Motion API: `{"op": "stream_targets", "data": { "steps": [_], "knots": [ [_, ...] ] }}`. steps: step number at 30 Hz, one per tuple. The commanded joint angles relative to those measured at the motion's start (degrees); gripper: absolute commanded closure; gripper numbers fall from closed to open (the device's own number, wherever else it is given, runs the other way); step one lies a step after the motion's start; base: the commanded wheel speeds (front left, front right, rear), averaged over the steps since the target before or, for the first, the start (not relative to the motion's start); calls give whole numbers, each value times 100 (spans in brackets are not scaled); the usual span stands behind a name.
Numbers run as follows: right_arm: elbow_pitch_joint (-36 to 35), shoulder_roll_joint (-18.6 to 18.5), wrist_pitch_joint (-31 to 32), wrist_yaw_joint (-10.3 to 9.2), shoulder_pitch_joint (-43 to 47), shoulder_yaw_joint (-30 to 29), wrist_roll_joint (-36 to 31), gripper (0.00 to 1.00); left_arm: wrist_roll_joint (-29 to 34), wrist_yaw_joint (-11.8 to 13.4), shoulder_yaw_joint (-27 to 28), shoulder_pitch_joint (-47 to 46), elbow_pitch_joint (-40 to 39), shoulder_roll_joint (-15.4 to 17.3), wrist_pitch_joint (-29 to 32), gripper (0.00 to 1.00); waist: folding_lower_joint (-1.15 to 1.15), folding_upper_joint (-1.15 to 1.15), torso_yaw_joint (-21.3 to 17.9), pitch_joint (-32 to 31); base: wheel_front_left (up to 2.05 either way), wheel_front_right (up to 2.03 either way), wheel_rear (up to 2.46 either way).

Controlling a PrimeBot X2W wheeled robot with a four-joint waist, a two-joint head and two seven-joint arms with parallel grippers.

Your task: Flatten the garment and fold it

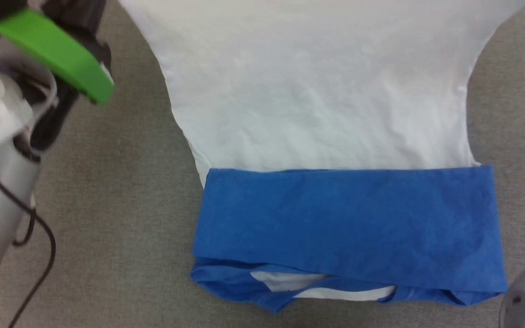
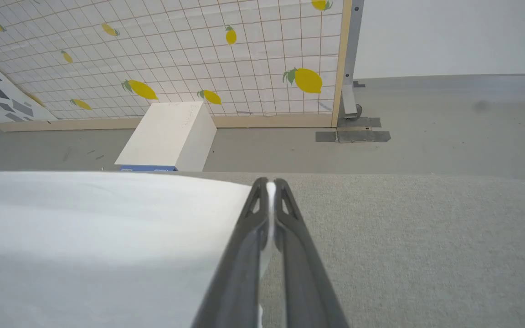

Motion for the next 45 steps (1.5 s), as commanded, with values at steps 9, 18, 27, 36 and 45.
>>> {"op": "stream_targets", "data": {
  "steps": [9, 18, 27, 36, 45],
  "knots": [
    [-1286, 113, 284, -10, 2303, -467, 910, 100, 475, 745, -301, 2134, -1785, 459, -673, 100, 0, 0, -129, -1071, 0, 0, 0],
    [-1567, 170, -376, -10, 4024, -780, 1896, 100, 928, 1691, -680, 4032, -2658, 429, -1191, 100, 0, 0, -181, -1297, 0, 0, 0],
    [-1404, 171, -1343, -10, 5707, -433, 2874, 100, 1054, 2002, -789, 5230, -2828, 75, -1323, 100, 0, 0, -189, -1364, 0, 0, 0],
    [-1179, 171, -1965, -10, 6525, 175, 2971, 80, 1489, 1660, -906, 5810, -2517, -60, -1331, 100, 0, 0, -126, -1377, 0, 0, 0],
    [-1410, 172, -1821, -10, 6852, 44, 3054, 0, 1482, 1430, -1140, 5952, -1895, -197, -1322, 0, 0, 0, -8, -1536, 0, 0, 0]
  ]
}}
